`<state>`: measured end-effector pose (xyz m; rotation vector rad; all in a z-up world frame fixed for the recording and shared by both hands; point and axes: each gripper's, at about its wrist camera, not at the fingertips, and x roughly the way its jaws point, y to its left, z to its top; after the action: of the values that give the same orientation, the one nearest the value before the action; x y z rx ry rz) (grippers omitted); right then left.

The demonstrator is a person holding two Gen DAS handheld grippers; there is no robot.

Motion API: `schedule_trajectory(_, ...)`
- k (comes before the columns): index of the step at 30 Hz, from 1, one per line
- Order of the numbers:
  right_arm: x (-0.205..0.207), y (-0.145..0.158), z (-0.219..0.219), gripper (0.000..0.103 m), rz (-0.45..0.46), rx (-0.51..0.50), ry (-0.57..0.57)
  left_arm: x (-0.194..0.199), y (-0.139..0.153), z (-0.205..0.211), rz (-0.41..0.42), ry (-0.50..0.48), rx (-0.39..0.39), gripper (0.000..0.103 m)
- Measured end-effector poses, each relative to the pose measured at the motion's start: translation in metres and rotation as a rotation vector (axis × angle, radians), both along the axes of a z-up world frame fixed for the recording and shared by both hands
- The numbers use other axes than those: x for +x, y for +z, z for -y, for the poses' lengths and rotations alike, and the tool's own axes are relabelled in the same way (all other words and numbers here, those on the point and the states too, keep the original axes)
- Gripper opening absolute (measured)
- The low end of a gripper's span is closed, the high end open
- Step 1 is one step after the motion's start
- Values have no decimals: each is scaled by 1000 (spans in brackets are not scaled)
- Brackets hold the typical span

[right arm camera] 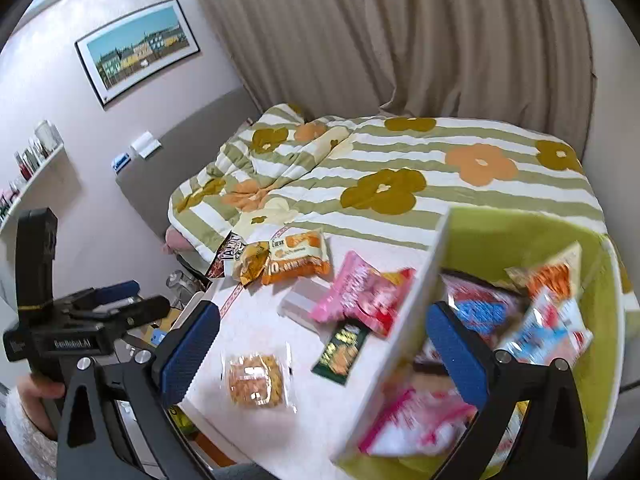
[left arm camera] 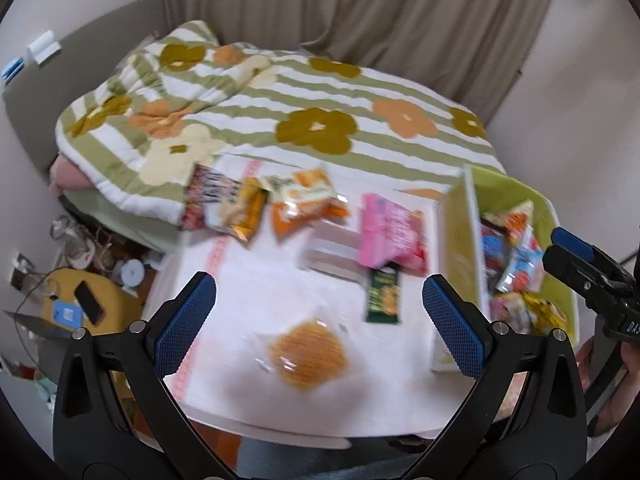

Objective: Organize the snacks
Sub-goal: 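Move both tools back over the snacks on the table, then grasp the brown Tyrrell chips bag with left tool while right tool grasps the egg cake bag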

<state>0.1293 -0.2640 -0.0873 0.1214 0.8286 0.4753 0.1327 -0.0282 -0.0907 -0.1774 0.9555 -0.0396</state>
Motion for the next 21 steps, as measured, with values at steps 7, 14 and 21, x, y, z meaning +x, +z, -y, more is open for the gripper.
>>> schedule_trajectory(7,51,-18,-63,103,-46,-74,29,59,-22,-74,-81,2,21,103)
schedule_trajectory(14,108,-54,-118,103,-92,-88,42,131,-75,-114,-207,-74,11,103)
schedule_trajectory(21,154,-107,-164,103,-176,-174,87,183,-134,-119,-299,-142,3,103)
